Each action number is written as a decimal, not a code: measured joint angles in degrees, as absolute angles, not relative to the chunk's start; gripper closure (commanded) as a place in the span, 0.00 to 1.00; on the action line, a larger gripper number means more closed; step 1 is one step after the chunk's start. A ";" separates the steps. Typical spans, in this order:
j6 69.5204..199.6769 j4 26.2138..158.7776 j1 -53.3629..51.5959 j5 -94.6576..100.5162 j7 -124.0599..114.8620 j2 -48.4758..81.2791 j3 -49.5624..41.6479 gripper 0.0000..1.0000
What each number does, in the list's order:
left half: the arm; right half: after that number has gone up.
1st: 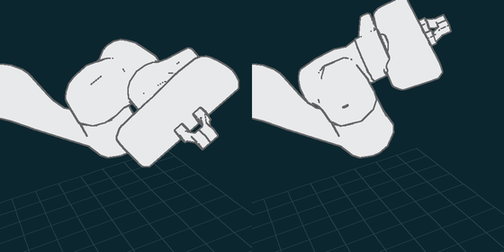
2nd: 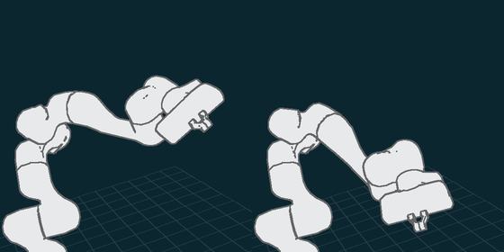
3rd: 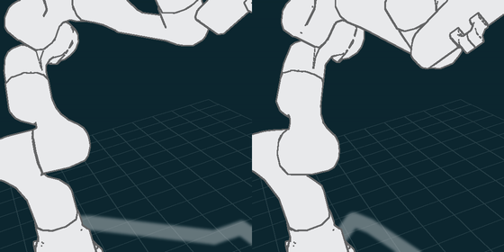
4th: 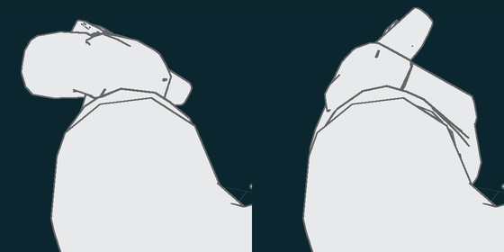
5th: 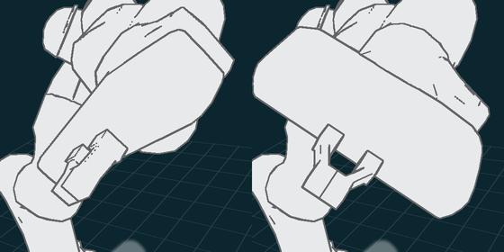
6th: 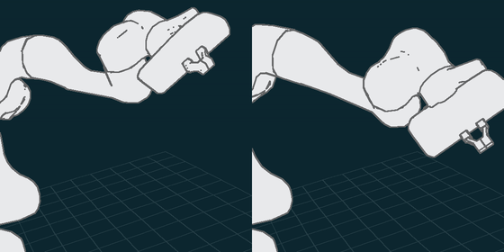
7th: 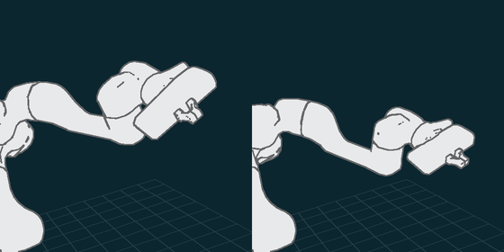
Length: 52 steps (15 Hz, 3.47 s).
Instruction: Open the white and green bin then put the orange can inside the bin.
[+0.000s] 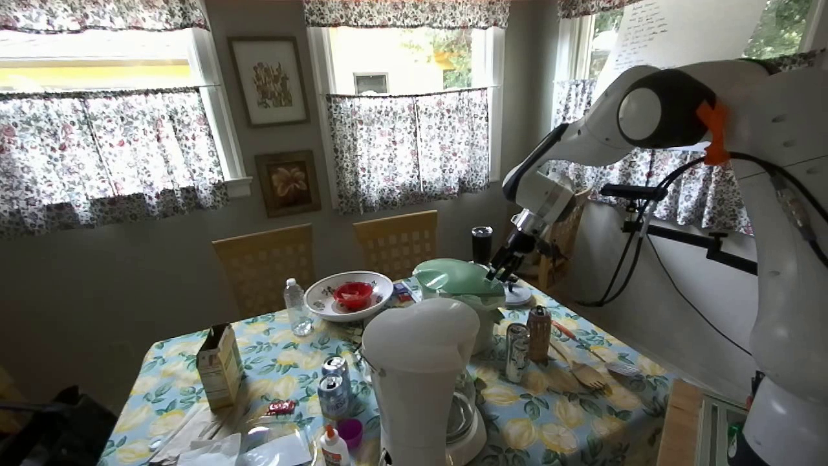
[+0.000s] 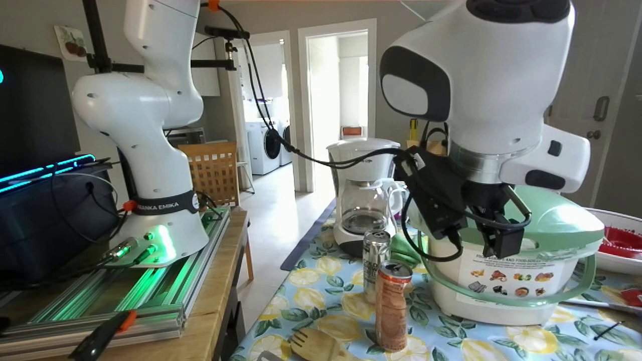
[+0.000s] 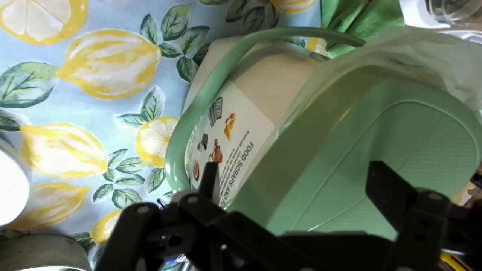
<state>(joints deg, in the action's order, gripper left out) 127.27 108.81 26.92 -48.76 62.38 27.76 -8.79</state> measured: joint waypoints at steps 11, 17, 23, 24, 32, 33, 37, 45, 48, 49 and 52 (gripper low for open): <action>124.50 106.03 27.84 -59.63 63.14 30.77 -7.93 0.00; 122.81 106.02 27.77 -59.84 61.89 30.97 -8.18 0.00; 121.01 105.72 27.83 -60.96 61.39 30.95 -8.29 0.00; 120.72 105.54 27.84 -61.34 61.39 30.90 -8.32 0.00; 120.11 105.12 26.63 -61.44 60.60 30.42 -9.84 0.00; 120.20 105.34 26.18 -60.40 60.07 30.46 -10.42 0.00; 120.33 106.24 25.44 -57.74 58.88 30.77 -11.30 0.00; 120.33 106.22 25.63 -60.49 59.25 31.45 -10.65 0.00; 120.33 106.18 25.67 -63.33 59.83 31.51 -10.23 0.00; 120.33 106.18 25.68 -64.05 59.91 31.58 -10.21 0.00; 120.31 106.16 25.68 -65.60 60.01 31.95 -10.21 0.00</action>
<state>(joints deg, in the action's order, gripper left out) 120.31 106.16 25.68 -65.60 60.01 31.95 -10.21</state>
